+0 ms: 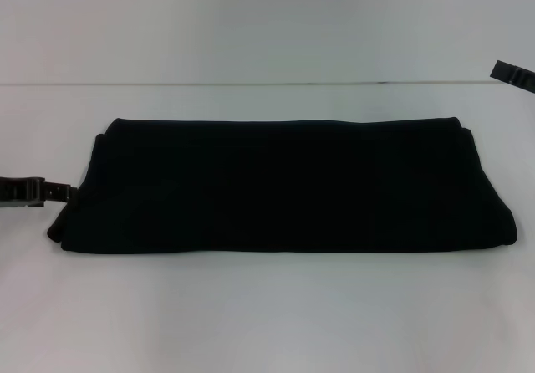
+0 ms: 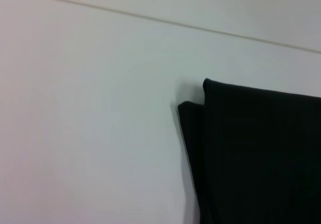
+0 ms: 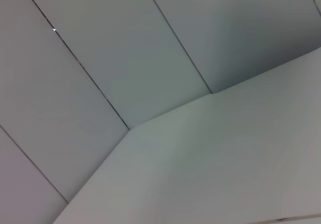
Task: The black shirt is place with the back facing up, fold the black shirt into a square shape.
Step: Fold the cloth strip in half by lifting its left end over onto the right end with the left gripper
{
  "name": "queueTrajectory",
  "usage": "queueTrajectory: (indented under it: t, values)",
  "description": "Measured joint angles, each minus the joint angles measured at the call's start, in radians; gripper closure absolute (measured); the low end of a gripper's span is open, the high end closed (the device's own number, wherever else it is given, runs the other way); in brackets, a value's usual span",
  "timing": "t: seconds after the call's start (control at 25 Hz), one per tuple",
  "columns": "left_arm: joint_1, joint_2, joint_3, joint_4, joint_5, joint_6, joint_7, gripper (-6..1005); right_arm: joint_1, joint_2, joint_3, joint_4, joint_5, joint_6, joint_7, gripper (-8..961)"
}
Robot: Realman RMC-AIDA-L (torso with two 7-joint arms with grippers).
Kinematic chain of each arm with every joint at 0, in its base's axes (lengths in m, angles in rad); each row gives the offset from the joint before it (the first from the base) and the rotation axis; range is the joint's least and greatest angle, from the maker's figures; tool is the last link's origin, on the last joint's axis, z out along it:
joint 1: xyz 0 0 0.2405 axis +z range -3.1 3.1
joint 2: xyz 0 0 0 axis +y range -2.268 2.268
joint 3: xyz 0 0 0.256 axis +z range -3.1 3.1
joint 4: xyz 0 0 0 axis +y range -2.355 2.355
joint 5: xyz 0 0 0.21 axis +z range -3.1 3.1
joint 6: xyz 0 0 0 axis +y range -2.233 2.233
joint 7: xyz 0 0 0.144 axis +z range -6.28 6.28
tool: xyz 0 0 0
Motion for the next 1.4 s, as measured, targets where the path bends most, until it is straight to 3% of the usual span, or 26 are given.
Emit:
queueTrajectory:
  t: [0.92, 1.4]
  values:
    - [0.005, -0.016, 0.017, -0.029, 0.014, 0.002, -0.037, 367, -0.002, -0.004, -0.001, 0.000, -0.001, -0.007, 0.000, 219]
    - [0.004, -0.012, 0.016, -0.011, 0.028, -0.008, -0.034, 367, -0.008, -0.004, -0.001, 0.000, 0.000, -0.010, 0.005, 219]
